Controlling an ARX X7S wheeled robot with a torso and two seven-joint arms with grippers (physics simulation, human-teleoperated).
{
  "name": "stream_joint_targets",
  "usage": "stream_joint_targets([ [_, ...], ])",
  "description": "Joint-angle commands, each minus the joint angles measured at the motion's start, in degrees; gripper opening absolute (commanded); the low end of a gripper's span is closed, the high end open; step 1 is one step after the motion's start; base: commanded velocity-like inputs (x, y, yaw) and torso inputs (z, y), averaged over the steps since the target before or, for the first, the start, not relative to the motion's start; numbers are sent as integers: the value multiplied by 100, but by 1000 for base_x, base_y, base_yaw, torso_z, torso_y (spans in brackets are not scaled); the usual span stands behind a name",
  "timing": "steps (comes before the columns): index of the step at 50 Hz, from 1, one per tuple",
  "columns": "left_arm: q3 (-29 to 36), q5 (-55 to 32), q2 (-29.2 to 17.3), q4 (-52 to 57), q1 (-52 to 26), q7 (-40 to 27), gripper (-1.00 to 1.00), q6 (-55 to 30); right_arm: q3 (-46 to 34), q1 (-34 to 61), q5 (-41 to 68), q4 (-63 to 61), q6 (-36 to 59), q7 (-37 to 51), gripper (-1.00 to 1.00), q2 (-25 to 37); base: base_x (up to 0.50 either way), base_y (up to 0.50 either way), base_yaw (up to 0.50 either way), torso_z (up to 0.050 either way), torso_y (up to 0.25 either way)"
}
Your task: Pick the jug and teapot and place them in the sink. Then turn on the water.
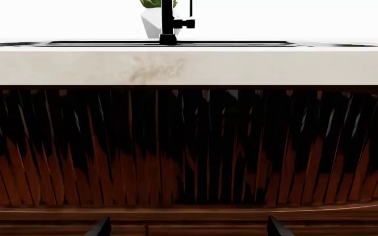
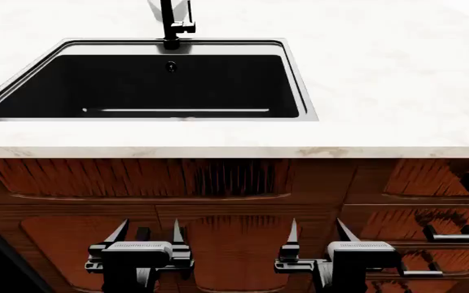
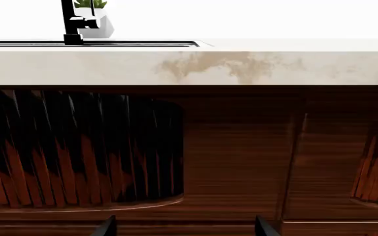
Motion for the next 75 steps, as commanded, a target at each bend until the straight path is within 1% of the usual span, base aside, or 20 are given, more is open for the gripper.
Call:
stream_joint_targets([
  [1, 100, -101, -90, -17, -7, -103, 100, 6, -117, 7, 80, 18, -11, 115, 100, 89, 0, 0, 0, 0, 0],
  [10, 284, -288, -244, -102, -56, -258, 100, -4, -342, 60, 120, 130, 16, 345, 100, 246, 0, -222, 0, 0, 0],
  [75, 792, -854, -663, -239, -151, -655, 100, 107, -852, 132, 612, 162, 89, 854, 100, 663, -20, -500, 0, 0, 0],
])
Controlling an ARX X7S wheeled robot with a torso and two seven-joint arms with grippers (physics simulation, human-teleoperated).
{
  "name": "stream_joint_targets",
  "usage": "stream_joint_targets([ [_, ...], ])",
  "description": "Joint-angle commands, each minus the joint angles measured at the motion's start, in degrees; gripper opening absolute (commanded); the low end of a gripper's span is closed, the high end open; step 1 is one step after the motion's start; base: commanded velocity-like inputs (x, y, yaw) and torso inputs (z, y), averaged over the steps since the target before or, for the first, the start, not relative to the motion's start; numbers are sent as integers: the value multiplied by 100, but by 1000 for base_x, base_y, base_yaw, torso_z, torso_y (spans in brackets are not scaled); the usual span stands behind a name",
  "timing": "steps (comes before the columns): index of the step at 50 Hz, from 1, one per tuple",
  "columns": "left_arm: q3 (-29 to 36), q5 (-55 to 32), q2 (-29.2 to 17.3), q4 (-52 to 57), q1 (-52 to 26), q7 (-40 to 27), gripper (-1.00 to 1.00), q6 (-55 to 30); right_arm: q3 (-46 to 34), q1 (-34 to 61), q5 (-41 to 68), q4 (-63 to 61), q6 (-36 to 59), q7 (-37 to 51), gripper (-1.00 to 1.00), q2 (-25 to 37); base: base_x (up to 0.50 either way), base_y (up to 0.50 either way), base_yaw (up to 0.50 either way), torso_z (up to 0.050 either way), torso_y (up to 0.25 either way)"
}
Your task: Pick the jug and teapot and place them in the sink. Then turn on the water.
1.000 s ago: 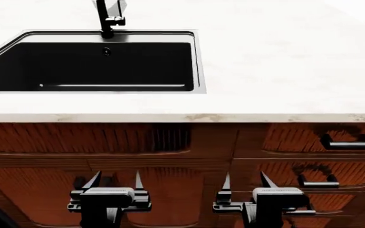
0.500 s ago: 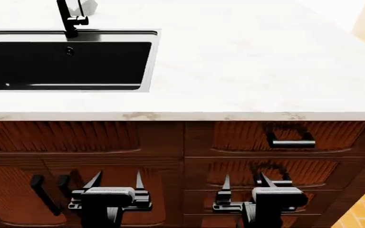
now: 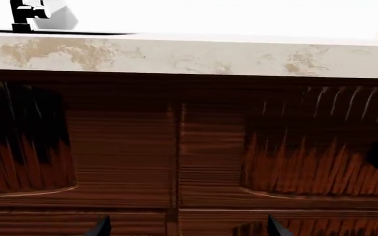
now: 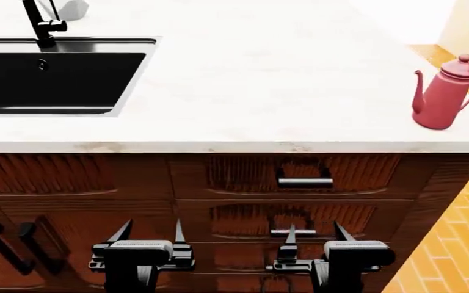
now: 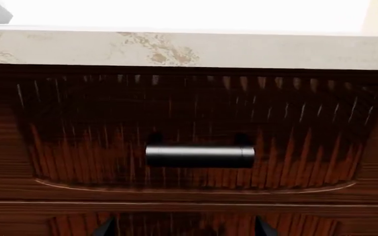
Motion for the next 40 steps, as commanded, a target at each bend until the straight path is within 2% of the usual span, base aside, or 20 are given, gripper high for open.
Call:
stream_joint_targets([
  [1, 66, -78, -62, -14, -9, -55, 100, 22, -76, 6, 56, 3, -8, 73, 100, 52, -20, -500, 0, 0, 0],
  [34, 226, -226, -182, -79, -60, -186, 100, 90, -228, 30, 209, 14, -44, 209, 100, 182, -15, -500, 0, 0, 0],
  [40, 235, -383, -288, 387, -25, -215, 100, -406, -206, 55, 337, -353, 435, 270, 100, 255, 0, -51, 0, 0, 0],
])
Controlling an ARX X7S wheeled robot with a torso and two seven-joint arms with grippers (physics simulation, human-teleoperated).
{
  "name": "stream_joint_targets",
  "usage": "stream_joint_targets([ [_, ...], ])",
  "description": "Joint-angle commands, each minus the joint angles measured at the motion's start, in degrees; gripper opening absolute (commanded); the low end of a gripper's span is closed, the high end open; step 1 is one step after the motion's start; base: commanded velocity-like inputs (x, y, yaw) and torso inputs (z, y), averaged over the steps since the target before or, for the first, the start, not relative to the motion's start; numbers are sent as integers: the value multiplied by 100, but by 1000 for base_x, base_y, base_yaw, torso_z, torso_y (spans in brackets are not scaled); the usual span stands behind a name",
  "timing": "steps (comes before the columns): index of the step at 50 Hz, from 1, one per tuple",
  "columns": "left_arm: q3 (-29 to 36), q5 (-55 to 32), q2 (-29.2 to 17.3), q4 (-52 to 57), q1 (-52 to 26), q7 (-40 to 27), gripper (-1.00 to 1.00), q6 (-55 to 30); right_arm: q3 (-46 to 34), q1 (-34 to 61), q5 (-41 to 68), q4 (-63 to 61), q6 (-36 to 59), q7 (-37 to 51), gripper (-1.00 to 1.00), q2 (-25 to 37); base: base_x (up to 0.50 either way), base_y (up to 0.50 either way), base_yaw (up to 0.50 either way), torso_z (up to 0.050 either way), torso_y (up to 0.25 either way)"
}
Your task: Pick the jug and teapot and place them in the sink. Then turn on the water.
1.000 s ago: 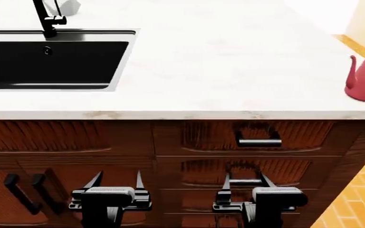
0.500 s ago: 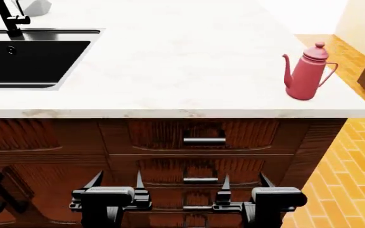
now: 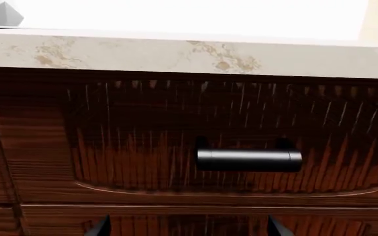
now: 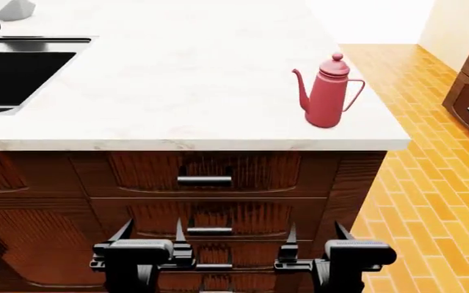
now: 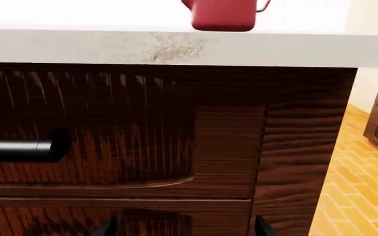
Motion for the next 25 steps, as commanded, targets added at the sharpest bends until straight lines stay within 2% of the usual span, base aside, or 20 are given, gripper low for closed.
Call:
stream_joint_targets([
  [1, 23, -206, -149, 540, 31, -54, 100, -547, -10, 15, 136, -426, 490, 92, 100, 98, 0, 0, 0, 0, 0],
  [7, -45, -789, -450, 2283, -99, -193, 100, -2073, 212, 83, 458, -1986, 1978, 262, 100, 466, 0, 0, 0, 0, 0],
  [11, -162, -1338, -659, 3390, -604, -414, 100, -3410, 506, 363, 866, -3137, 3294, 398, 100, 770, 0, 0, 0, 0, 0],
  [15, -472, -2130, -829, 4264, -1357, -769, 100, -4941, 835, 1031, 1302, -3911, 4582, 551, 100, 1019, 0, 0, 0, 0, 0],
  [20, -977, -3206, -907, 4772, -2558, -1225, 100, -6821, 1361, 2223, 1936, -4290, 6222, 716, 100, 1156, 0, 0, 0, 0, 0],
  [25, -1786, -4277, -705, 4769, -3639, -1629, 100, -8327, 1539, 3403, 2357, -4135, 7467, 798, 100, 1153, 0, 0, 0, 0, 0],
])
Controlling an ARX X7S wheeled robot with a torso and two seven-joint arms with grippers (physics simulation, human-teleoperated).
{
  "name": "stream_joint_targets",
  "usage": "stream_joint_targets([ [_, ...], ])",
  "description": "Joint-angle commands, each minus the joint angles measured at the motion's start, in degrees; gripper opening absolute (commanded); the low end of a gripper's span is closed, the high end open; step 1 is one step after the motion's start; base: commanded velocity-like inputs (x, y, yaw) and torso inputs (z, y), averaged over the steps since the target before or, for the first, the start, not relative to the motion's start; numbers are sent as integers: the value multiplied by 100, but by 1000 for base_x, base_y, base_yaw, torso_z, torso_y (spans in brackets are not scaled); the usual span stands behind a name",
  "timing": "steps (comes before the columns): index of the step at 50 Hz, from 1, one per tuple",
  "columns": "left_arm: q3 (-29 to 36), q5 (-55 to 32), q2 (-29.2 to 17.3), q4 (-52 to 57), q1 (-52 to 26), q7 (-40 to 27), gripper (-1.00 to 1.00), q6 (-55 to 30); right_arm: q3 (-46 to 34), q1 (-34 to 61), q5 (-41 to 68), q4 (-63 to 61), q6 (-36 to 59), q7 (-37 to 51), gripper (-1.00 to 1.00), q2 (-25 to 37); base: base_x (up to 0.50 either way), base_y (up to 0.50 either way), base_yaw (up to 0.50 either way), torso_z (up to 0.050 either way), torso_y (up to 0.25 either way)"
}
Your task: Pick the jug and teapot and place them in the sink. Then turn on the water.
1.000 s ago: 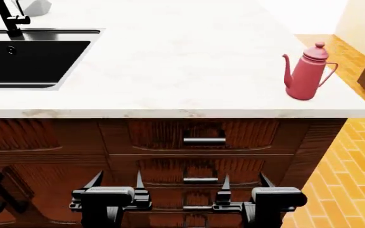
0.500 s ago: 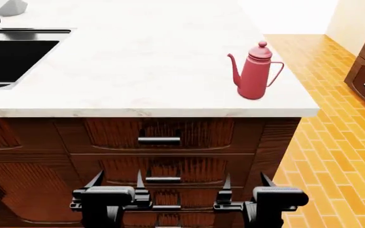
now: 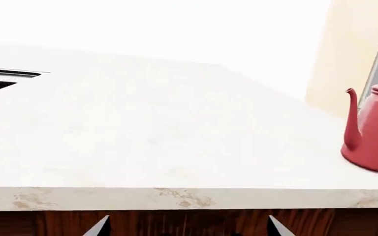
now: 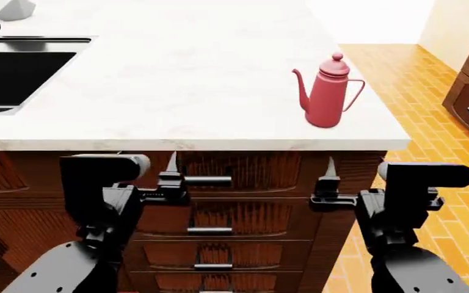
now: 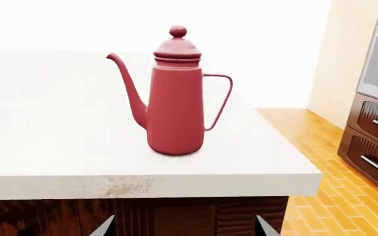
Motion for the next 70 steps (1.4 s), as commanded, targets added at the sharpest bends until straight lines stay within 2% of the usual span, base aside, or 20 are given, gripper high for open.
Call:
stream_joint_targets([
  [1, -1223, -2084, 42, 1001, -2046, -827, 100, -3471, 573, 2081, 981, -732, 2946, 281, 100, 243, 0, 0, 0, 0, 0],
  [3, -1511, -2531, 116, 907, -2391, -1041, 100, -3910, 545, 2430, 1038, -656, 3200, 317, 100, 224, 0, 0, 0, 0, 0],
  [6, -1553, -3365, -89, 533, -2714, -1555, 100, -3928, 484, 2715, 1092, -621, 3379, 311, 100, 272, 0, 0, 0, 0, 0],
  [10, -1345, -4261, -447, 56, -3112, -2099, 100, -3891, 412, 3085, 1180, -483, 3547, 206, 100, 418, 0, 0, 0, 0, 0],
  [17, -1086, -4723, -593, -367, -3347, -2330, 100, -3792, 451, 3270, 1258, -204, 3698, 155, 100, 497, 36, 0, 0, 0, 0],
  [23, -714, -6252, -998, -1322, -3897, -3445, 100, -3778, 219, 3136, 1144, 225, 3309, 60, 100, 560, 57, 0, 0, 0, 0],
  [26, -536, -6726, -1200, -1672, -4212, -3831, 100, -3633, 101, 3096, 1088, 463, 3122, 4, 100, 556, 56, 0, 0, 0, 0],
  [34, -223, -6514, -1365, -2057, -4918, -3578, 100, -3629, -114, 2920, 942, 938, 2797, -55, 100, 574, 68, 0, 0, 0, 0],
  [38, -184, -6464, -1436, -2072, -5019, -3469, 100, -3561, -78, 2862, 974, 959, 2842, -24, 100, 522, 90, 0, 0, 0, 0],
  [57, -80, -6685, -1539, -1999, -4794, -3464, 100, -3208, 15, 2964, 1108, 831, 2983, 63, 100, 456, 162, 0, 0, 0, 0],
  [70, 16, -6396, -1527, -1991, -4734, -3195, 100, -3073, -53, 2937, 1133, 999, 2872, 20, 100, 393, 167, 0, 0, 0, 0],
])
